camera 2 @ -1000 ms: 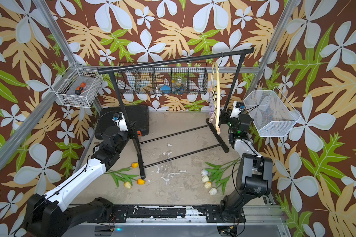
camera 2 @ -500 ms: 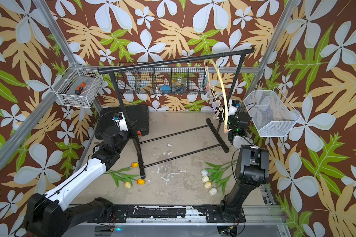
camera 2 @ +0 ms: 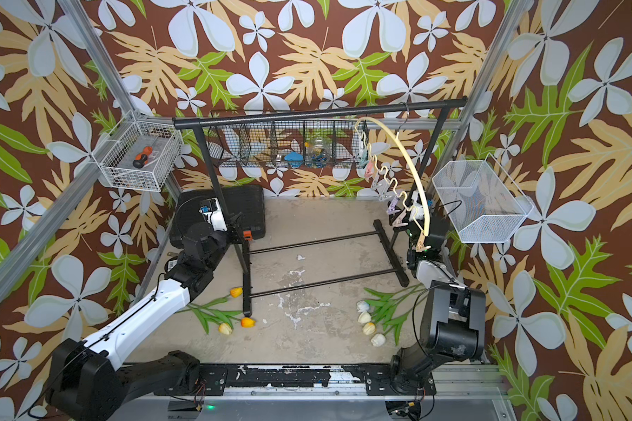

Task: Dry the flowers on a clothes hanger
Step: Adjust the clothesline at the center of the board.

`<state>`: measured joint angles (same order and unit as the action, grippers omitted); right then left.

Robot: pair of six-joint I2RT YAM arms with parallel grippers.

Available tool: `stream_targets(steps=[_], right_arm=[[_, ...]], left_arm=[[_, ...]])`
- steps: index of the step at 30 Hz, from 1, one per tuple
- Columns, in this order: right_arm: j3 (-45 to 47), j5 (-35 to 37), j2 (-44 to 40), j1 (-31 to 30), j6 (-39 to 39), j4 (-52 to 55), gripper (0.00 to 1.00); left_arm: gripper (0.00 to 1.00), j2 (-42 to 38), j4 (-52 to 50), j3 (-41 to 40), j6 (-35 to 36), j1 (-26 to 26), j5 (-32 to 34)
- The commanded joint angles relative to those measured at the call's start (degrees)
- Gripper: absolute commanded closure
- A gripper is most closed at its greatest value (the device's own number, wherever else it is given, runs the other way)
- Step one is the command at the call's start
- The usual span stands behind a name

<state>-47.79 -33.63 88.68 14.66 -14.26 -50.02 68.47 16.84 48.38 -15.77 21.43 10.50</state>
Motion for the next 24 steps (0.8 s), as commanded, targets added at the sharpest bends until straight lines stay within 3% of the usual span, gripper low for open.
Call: stream_targets(steps=[1,19,24], right_arm=[[1.9,-3.1,-2.7,0.0,0.5,-0.1,0.38],[8.7,2.1,-14.4,0.5,3.3,9.7,0.34],[10.0,3.1,-17.2,0.5,3.7,12.6,0.29]], left_arm=[[0.85,0.6,-0.6,0.3,0.9,0.2,-4.2],[0.78,-0.4,-2.1,-0.8,-1.3,0.3,-4.2],[0.68,-0.5,-2.7,-0.6,-2.0,0.2,-4.2]])
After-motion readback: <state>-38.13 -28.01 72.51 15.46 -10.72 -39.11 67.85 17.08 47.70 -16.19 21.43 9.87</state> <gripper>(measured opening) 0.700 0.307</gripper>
